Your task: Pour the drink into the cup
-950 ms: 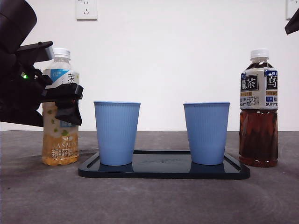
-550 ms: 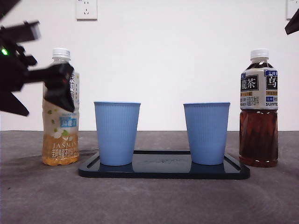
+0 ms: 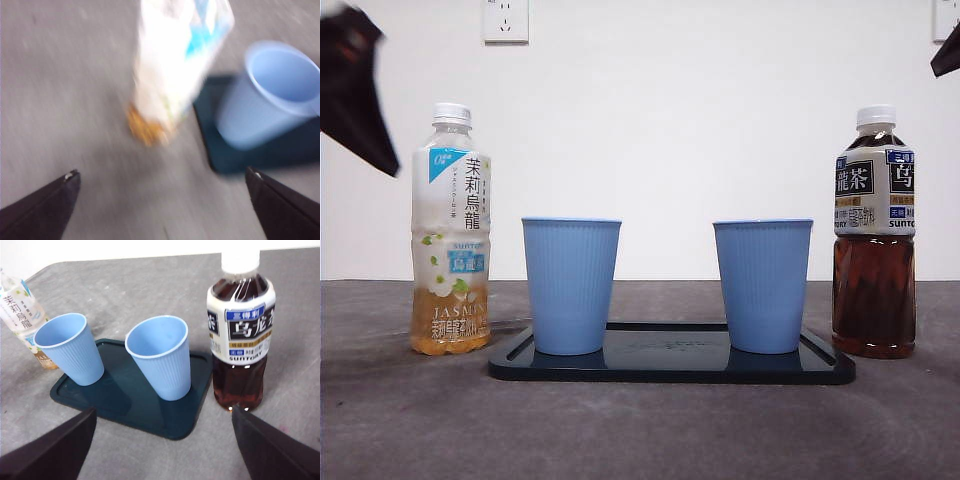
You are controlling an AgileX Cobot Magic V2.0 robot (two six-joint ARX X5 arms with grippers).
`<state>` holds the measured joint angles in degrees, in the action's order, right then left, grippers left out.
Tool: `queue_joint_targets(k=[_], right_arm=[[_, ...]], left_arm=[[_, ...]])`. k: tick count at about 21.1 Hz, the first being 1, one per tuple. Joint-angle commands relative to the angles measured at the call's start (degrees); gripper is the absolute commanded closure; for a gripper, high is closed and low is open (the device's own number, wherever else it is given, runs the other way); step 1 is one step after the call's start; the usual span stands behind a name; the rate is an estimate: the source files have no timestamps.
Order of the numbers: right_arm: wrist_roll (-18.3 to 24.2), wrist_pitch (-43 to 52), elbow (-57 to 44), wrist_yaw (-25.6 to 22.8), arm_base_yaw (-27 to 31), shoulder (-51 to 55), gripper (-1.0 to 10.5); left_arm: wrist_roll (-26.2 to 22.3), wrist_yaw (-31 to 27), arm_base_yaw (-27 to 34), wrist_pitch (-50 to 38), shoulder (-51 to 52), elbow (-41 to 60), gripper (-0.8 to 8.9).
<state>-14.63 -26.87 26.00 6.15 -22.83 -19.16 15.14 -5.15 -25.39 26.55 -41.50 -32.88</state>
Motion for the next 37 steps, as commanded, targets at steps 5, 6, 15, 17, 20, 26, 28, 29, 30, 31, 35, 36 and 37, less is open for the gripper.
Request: queue_joint_targets(k=[5,6,15,17,20,26,28,29,30,31,35,36,37], right_arm=[[-1.49,-0.85,0.76,0.55,-0.31,-0.11,9.4],[-1.49,-0.90,0.76,0.59,-0.31,-0.11,9.4],[-2.86,0.17,0.76,0.72,-0.28,-0.11,9.4],[-2.86,1.18,0.76,0.68,-0.28,-0.11,9.4],[-2.86,1.31,0.76,0.68,-0.28,-0.11,9.4],[-2.86,1.31,0.76,0.68,-0.28,-0.11,9.4],[-2.86,1.31,0.76,0.70,-0.28,-0.11,9.4],[-2.86,1.31,0.76,0.68,-0.28,-0.11,9.4],[-2.86,1.31,0.76,0.68,-0.28,-0.11,9.4],[-2.86,1.31,0.76,0.70,-0.28,-0.11,9.4],[-2.86,1.29,0.76,0.70,-0.28,-0.11,9.4],[-2.86,1.31,0.76,0.70,-0.28,-0.11,9.4],[-2.86,1.31,0.76,0.68,-0.28,-0.11,9.4]], left_arm=[[4.72,2.84,-1.42,12.20,14.75,-0.85,8.11],[4.92,2.84,-1.42,12.92,16.66,-0.85,8.06],[4.85,2.82,-1.42,12.85,21.77,-0.85,8.06],[4.87,2.82,-1.42,12.83,21.77,-0.85,8.06],[4.87,2.82,-1.42,12.83,21.77,-0.85,8.06],[4.87,2.82,-1.42,12.87,21.99,-0.85,8.06],[0.83,2.73,-0.72,12.31,22.93,-0.85,8.06],[-2.75,2.73,0.61,10.23,23.50,-0.79,8.06],[-6.60,2.73,2.43,6.97,24.26,-0.66,8.06],[-11.74,2.75,5.11,2.38,25.29,-0.35,8.06],[-23.32,2.73,16.70,-9.49,30.08,2.67,8.06],[-24.37,2.73,18.93,-11.61,31.43,4.50,8.06],[-24.61,2.73,20.20,-12.83,32.44,6.01,8.06]])
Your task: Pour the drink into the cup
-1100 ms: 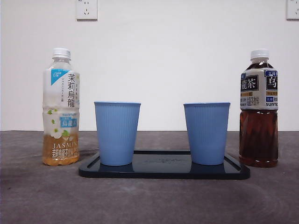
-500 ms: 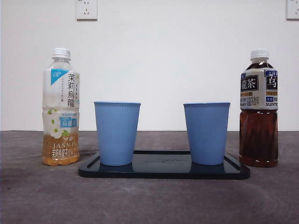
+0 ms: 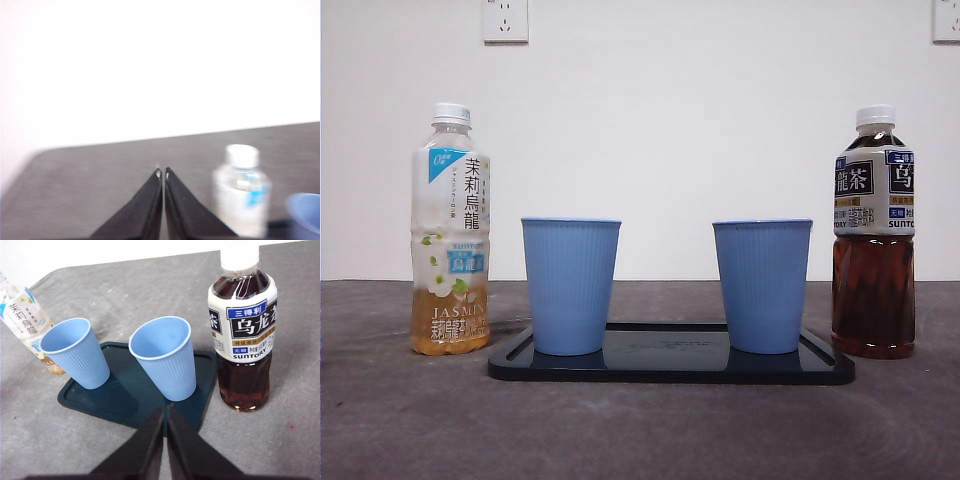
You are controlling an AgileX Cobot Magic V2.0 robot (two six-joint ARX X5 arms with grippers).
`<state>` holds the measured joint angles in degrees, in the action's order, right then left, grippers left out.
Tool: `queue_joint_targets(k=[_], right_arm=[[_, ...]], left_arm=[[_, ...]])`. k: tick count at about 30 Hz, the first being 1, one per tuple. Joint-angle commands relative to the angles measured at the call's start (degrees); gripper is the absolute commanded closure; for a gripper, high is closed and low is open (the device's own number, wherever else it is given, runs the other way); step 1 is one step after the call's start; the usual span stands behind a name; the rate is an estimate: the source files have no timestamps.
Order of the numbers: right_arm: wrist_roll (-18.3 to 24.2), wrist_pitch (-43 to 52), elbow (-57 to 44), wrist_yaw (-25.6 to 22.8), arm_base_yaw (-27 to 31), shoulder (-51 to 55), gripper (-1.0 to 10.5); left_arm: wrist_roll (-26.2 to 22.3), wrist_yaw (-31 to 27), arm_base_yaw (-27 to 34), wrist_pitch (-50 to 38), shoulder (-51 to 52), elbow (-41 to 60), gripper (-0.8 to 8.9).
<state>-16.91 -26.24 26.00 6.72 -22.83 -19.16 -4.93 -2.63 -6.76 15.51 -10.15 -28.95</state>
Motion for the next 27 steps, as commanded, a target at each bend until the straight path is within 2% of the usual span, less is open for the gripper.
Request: queue_joint_targets(k=[1,4,12,27], right_arm=[[-0.59,0.68,0.76,0.11,-0.28,-0.11,9.4],[-0.59,0.68,0.76,0.11,-0.28,-0.11,9.4],[-0.59,0.68,0.76,0.11,-0.28,-0.11,9.4],[-0.59,0.68,0.76,0.11,-0.28,-0.11,9.4]], left_arm=[[-4.55,0.22,2.38,-2.64,1.99,3.43,8.06],[-4.52,0.24,3.85,-4.98,5.01,8.66,8.06],[-4.48,0.22,4.31,-4.74,9.97,19.19,8.06],[-3.96,0.24,4.28,-4.39,9.97,26.25,8.06]])
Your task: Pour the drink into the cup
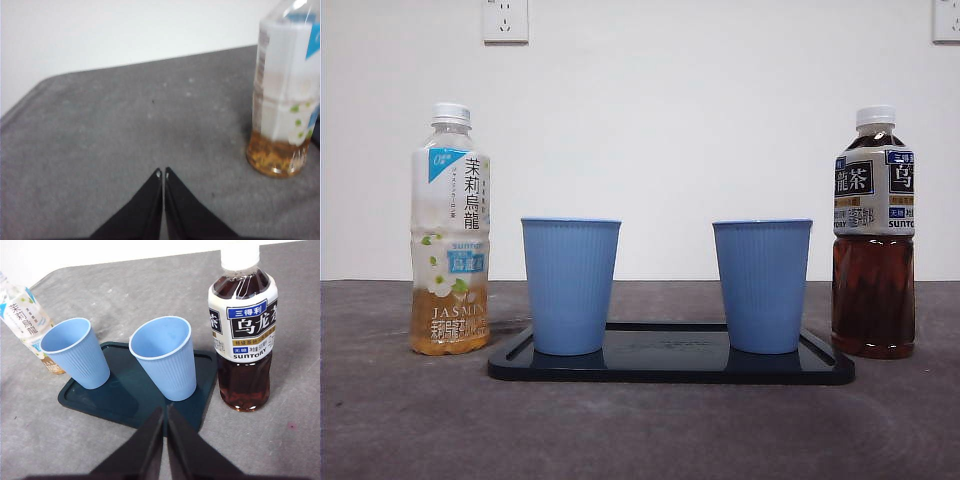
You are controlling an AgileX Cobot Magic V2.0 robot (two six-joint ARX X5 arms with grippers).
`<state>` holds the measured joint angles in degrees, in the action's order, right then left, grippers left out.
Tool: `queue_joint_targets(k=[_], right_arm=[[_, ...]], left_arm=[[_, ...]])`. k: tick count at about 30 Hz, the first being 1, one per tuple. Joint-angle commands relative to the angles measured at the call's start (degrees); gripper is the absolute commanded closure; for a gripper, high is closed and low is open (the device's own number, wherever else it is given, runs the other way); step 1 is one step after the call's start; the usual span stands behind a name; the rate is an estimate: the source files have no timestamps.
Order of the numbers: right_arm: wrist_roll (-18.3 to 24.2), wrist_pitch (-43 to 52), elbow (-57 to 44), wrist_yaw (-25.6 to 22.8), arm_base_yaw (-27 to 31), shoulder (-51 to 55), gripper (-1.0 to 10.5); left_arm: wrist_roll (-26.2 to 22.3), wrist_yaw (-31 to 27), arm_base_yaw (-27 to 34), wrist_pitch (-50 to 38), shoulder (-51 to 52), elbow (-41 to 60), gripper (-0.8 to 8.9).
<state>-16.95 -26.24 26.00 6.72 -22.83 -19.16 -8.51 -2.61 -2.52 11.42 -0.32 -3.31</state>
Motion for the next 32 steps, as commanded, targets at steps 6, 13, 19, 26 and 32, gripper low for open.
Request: queue_joint_targets(k=[6,13,19,26,32], right_arm=[[-0.55,0.68,0.76,0.13,-0.28,-0.11,9.4],[-0.55,0.68,0.76,0.11,-0.28,-0.11,9.4],[-0.55,0.68,0.76,0.11,-0.28,-0.11,9.4],[-0.55,0.68,0.76,0.13,-0.28,-0.11,9.4],[-0.35,0.59,0.76,-0.46,-0.28,-0.11,9.4]], left_arm=[[2.32,0.22,-0.02,-0.55,0.13,2.58,8.06],[4.04,0.22,-0.07,-0.72,0.13,2.60,8.06],[4.04,0.22,-0.07,-0.72,0.13,2.60,8.06],[4.04,0.22,-0.07,-0.72,0.13,2.60,8.06],[4.04,0.22,-0.07,-0.72,0.13,2.60,8.06]])
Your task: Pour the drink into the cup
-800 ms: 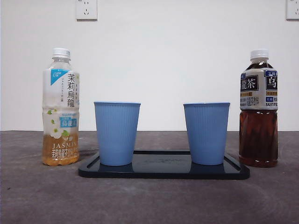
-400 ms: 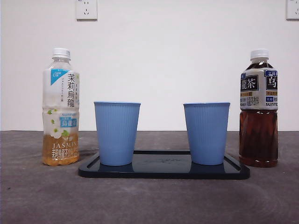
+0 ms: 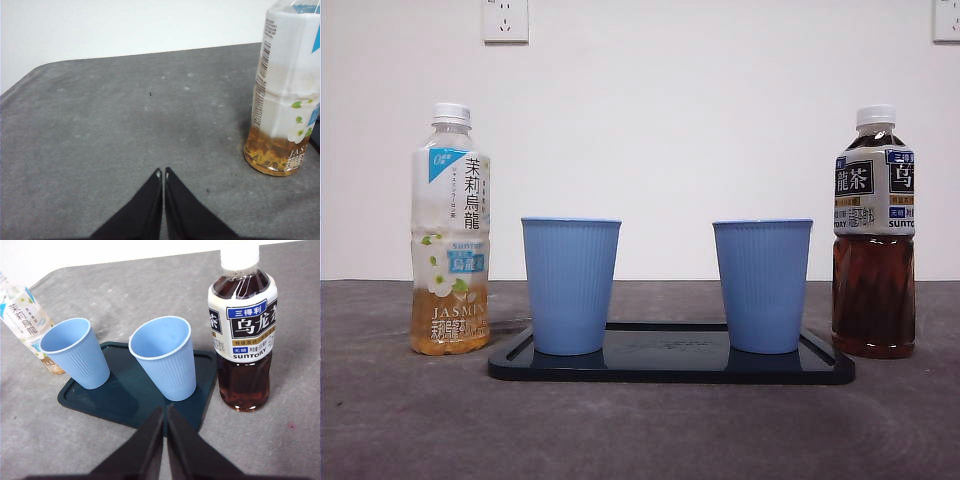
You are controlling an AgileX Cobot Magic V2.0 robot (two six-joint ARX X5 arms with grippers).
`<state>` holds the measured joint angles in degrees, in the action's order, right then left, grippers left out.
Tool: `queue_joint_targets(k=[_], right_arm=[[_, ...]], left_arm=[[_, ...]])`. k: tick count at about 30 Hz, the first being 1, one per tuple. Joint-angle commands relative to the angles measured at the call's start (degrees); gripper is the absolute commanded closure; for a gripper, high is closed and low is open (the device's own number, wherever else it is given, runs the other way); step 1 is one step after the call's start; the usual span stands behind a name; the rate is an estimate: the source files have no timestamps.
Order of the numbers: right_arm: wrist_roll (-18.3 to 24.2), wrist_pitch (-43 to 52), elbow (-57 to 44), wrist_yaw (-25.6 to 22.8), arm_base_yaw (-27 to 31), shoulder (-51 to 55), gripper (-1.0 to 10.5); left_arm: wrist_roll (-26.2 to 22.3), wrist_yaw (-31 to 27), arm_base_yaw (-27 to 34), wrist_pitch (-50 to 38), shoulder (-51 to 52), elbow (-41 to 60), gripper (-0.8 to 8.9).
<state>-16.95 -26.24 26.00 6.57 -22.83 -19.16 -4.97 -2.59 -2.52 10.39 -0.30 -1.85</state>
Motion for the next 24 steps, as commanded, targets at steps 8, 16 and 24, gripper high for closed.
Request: queue_joint_targets(k=[8,16,24], right_arm=[[2.67,1.03,0.35,-5.70,2.40,1.70,9.4],[9.14,13.27,-8.87,-6.62,14.67,10.75,9.4],[11.41,21.66,-20.63,-8.57,18.99,16.87,9.4]], left_arm=[[0.50,0.20,-0.07,0.31,0.11,1.14,8.06],[0.50,0.20,-0.07,0.31,0.11,1.14,8.06],[0.50,0.20,-0.07,0.31,0.11,1.14,8.06]])
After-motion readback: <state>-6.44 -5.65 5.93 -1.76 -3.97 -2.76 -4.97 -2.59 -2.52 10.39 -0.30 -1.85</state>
